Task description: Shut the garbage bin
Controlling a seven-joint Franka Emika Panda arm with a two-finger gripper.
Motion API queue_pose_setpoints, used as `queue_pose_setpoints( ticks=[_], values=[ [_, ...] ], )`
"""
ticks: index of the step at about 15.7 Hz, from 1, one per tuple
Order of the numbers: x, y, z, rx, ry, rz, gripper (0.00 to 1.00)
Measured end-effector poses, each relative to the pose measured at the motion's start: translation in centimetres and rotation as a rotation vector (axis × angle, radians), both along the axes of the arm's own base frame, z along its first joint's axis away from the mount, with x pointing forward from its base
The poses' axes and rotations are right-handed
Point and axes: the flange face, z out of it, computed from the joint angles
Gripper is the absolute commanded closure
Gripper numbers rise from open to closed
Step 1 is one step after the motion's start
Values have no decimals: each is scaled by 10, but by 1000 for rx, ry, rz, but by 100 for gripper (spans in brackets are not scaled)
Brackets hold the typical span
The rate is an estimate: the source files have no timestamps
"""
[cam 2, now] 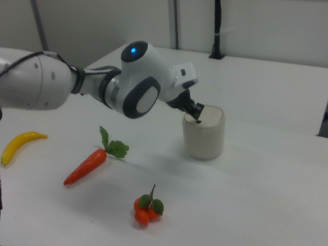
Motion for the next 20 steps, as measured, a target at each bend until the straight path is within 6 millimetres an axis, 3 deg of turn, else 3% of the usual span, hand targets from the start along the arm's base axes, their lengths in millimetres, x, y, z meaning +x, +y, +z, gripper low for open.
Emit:
queue_pose_setpoints(
  ticks=[3, 5, 9, 12, 13, 16, 20],
  values=[
    [-11, 1, 36, 20, 50, 0, 98],
    [-24, 4, 68, 38, 92, 3, 87],
    [-56, 30, 113, 92, 240, 44, 49],
    [-80, 54, 137, 154, 374, 78, 6],
    [-86, 59, 144, 177, 414, 80, 0],
    [-99, 74, 161, 233, 500, 42, 0],
    [-113, 112, 181, 250, 549, 63, 0]
  ],
)
